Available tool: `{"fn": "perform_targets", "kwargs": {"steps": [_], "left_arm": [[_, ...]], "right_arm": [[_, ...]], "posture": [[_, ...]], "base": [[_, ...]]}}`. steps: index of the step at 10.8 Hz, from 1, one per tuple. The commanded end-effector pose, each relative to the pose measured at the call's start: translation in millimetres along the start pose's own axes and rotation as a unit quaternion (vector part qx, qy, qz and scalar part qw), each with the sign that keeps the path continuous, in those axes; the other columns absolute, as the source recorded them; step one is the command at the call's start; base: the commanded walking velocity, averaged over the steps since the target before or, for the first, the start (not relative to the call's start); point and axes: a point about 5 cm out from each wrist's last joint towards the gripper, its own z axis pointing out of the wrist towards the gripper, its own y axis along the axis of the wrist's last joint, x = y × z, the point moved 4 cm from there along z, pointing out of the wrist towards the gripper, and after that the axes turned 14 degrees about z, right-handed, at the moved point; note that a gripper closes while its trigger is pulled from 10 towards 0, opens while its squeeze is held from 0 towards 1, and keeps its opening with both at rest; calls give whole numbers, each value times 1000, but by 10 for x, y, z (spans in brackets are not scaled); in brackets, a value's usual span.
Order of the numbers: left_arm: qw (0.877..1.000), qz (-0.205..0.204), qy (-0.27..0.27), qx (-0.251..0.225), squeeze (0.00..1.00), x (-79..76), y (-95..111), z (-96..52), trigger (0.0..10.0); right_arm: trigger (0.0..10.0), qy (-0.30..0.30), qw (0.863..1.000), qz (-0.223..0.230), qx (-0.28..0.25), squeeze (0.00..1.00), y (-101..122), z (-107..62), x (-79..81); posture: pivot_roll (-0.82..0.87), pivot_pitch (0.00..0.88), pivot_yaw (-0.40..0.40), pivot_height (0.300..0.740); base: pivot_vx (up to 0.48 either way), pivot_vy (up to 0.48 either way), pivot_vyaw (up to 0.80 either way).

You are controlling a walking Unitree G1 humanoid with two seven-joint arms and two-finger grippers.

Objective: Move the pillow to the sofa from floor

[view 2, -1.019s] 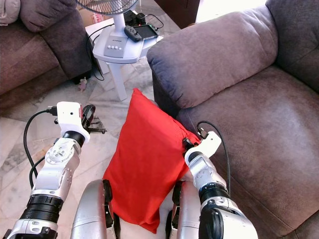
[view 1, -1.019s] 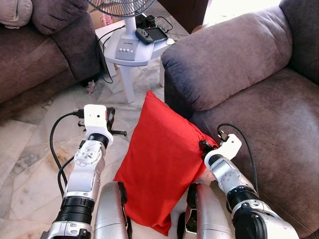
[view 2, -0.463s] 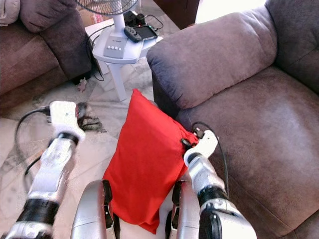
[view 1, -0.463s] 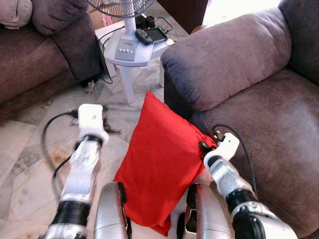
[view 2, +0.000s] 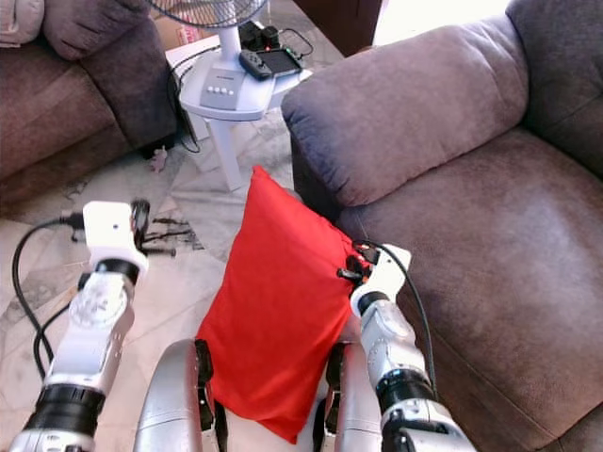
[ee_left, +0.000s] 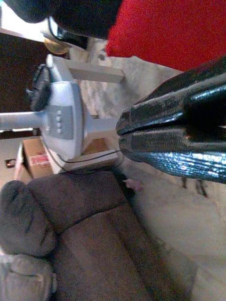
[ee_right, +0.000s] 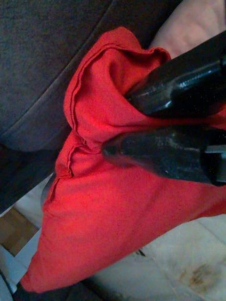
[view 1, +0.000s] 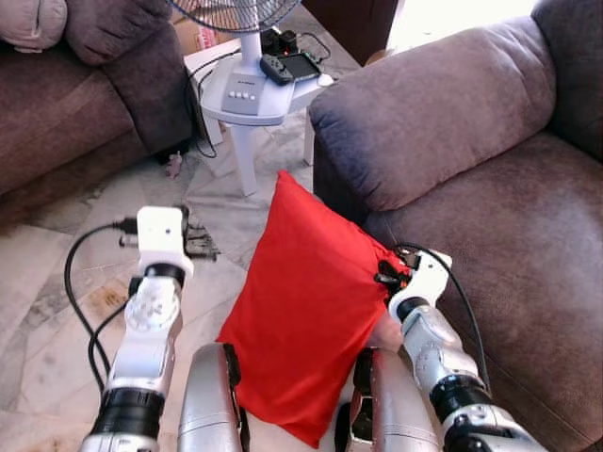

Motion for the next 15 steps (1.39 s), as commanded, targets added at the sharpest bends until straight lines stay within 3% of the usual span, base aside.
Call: {"fn": "perform_targets", "kwargs": {"steps": [1, 7, 15], "left_arm": [[1000, 11, 2, -1, 0, 18, -17, -9, 10000], [1000, -2, 3, -4, 0, -36, 8, 22, 10000], [1000, -4, -3, -7, 0, -41, 36, 31, 10000]], "right_arm": [[10000, 18, 998, -20, -52, 0, 222, -7, 68], [10000, 33, 992, -50, -111, 0, 391, -35, 174], [10000, 37, 992, -51, -111, 0, 367, -33, 203]], "posture": [[80, 145, -43, 577], [80, 166, -49, 577], [89, 185, -48, 577]], "base": [[0, 0, 0], [0, 0, 0], [0, 0, 0]]}}
